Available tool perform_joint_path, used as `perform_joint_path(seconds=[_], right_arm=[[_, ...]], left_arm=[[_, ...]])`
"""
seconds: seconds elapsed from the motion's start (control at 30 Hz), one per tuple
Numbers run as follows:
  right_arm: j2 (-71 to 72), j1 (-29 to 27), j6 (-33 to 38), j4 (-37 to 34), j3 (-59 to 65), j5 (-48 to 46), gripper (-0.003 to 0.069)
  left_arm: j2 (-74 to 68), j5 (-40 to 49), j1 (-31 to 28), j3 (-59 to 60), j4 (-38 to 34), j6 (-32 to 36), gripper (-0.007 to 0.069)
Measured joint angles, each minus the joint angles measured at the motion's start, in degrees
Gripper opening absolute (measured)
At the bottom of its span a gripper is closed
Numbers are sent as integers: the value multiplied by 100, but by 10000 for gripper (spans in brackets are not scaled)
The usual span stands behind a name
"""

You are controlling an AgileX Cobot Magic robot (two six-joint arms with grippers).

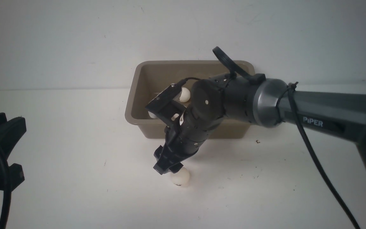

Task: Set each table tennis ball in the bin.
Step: Use the right arm to clamp the table tennis ball closest to it

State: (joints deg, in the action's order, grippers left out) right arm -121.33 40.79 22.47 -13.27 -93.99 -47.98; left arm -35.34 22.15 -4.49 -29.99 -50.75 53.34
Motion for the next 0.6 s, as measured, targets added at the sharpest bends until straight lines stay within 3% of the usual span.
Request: perform_joint_path(seconds=[0.6], right_arm=[[-249,0,-34,-68,-41,-442,451]], left_arm=[[0,0,0,0,0,0,195]])
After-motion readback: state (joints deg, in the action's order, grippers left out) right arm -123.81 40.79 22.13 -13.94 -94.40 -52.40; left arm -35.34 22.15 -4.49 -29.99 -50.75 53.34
